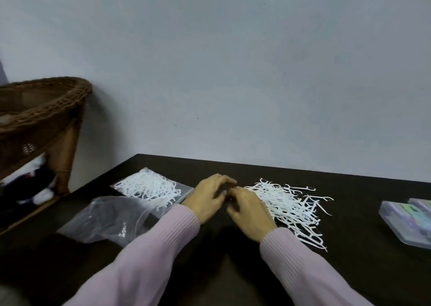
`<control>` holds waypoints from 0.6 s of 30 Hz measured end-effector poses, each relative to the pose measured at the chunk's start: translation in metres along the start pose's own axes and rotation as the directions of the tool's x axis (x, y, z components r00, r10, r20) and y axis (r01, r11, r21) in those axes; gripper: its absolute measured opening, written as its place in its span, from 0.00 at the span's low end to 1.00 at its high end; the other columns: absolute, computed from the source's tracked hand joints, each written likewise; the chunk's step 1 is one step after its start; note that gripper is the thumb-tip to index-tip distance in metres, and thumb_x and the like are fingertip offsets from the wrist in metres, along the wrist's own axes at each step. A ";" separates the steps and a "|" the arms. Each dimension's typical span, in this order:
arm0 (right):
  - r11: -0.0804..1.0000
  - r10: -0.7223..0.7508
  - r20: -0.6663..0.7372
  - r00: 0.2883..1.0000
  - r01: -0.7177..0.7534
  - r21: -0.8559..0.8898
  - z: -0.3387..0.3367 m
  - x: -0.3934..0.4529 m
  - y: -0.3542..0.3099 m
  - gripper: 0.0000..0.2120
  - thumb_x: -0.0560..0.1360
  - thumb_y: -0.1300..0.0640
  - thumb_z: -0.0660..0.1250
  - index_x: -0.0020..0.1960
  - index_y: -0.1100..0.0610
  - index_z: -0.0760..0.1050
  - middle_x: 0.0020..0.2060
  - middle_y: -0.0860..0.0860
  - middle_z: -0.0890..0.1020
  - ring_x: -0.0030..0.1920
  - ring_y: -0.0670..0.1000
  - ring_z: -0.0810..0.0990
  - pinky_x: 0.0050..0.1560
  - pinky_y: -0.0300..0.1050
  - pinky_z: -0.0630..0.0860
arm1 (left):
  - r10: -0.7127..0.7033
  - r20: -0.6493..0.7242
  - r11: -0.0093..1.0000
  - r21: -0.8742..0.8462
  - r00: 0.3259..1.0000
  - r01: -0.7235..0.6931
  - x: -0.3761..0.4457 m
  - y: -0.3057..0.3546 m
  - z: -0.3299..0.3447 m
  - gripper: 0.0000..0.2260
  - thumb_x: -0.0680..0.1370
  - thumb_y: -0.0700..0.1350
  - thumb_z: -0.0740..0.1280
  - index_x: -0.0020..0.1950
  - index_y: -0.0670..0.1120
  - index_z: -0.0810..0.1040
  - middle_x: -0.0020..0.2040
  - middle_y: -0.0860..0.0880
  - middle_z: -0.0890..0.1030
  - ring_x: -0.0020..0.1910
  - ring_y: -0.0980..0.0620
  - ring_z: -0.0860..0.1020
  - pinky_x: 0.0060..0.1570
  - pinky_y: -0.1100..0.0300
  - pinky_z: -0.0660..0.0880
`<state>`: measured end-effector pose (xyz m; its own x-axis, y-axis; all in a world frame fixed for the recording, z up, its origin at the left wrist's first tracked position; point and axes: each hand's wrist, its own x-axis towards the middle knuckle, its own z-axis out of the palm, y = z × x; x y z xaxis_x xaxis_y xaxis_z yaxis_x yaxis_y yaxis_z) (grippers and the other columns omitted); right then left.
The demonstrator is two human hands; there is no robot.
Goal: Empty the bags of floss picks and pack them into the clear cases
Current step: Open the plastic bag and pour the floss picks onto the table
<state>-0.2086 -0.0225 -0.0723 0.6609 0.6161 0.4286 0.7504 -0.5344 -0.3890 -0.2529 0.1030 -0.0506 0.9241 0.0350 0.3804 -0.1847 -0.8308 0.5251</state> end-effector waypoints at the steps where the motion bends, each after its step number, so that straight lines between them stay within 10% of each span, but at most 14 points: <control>1: 0.999 -0.025 0.005 1.000 0.024 0.025 0.002 0.001 -0.008 0.11 0.74 0.60 0.62 0.56 0.55 0.75 0.53 0.51 0.78 0.55 0.51 0.75 0.55 0.43 0.70 | -0.017 -0.035 0.999 -0.036 0.999 0.016 -0.003 0.001 -0.009 0.15 0.78 0.34 0.61 0.61 0.47 0.76 0.58 0.51 0.77 0.58 0.58 0.74 0.58 0.72 0.69; 9: 0.957 -0.136 -0.041 0.990 0.142 0.252 0.041 0.030 -0.116 0.07 0.78 0.57 0.61 0.54 0.54 0.75 0.53 0.48 0.76 0.52 0.44 0.74 0.53 0.35 0.71 | -0.294 -0.353 0.956 -0.088 0.889 0.281 -0.066 -0.066 -0.121 0.14 0.77 0.30 0.58 0.49 0.45 0.79 0.44 0.49 0.81 0.44 0.54 0.78 0.43 0.69 0.73; 18: 0.994 -0.100 0.180 0.978 0.089 0.066 0.087 0.034 -0.176 0.15 0.79 0.57 0.58 0.64 0.58 0.68 0.61 0.55 0.73 0.60 0.53 0.73 0.61 0.48 0.71 | -0.410 -0.187 0.886 0.152 0.893 0.439 -0.130 -0.143 -0.124 0.11 0.79 0.35 0.57 0.59 0.41 0.75 0.59 0.46 0.74 0.59 0.52 0.73 0.56 0.70 0.62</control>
<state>-0.3194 0.1432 -0.0605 0.5697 0.7607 0.3111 0.8041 -0.4377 -0.4023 -0.3879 0.2865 -0.0805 0.8384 0.4755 0.2665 0.2926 -0.8051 0.5160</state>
